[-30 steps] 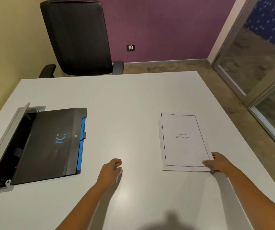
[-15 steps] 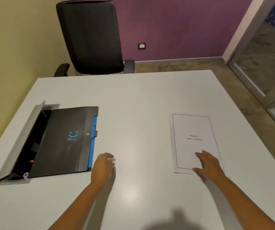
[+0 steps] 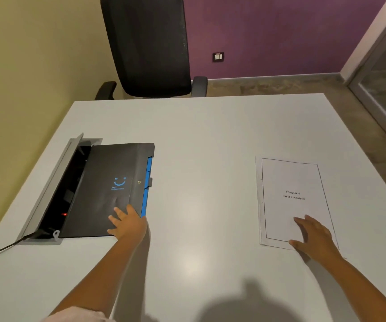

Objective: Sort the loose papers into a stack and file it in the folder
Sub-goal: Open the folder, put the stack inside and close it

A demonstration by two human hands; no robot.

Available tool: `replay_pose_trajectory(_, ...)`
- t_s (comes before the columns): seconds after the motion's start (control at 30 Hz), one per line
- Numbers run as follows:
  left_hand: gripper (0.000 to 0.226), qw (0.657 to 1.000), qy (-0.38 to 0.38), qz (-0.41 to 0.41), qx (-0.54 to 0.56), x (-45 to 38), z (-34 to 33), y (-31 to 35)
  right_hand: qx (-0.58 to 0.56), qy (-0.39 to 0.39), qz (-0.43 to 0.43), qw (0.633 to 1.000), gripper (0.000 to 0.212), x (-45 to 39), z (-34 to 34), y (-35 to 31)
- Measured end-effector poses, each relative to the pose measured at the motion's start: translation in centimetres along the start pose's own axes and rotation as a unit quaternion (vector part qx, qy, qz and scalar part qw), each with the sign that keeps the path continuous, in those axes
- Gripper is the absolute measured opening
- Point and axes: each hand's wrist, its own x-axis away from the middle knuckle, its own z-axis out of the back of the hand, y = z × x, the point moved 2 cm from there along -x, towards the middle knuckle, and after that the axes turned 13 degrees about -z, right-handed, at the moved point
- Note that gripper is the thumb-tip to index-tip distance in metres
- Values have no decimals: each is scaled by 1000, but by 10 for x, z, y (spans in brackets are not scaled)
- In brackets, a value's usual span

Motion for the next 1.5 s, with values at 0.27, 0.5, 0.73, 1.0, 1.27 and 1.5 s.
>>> replay_pose_trajectory(0.27,75,994,-45,-50,-89,5,-15,-11,-1,-7,-6,1000,76,1,2,-2)
replay_pose_trajectory(0.5,71,988,-68,-115,-83,35,-28,2,8,-9,-7,1000,76,2,4,-5)
replay_pose_trajectory(0.73,78,969,-68,-201,-127,90,-60,40,28,-10,3,1000,75,7,7,-10)
replay_pose_trajectory(1.0,76,966,0,-232,-116,103,-57,65,32,-28,19,999,77,12,10,-4)
replay_pose_trajectory(1.27,71,971,-15,-212,-110,77,-38,67,38,-26,17,999,77,10,9,-4)
replay_pose_trajectory(1.5,74,976,19,-188,-103,66,-20,53,36,-23,16,999,77,9,8,-3)
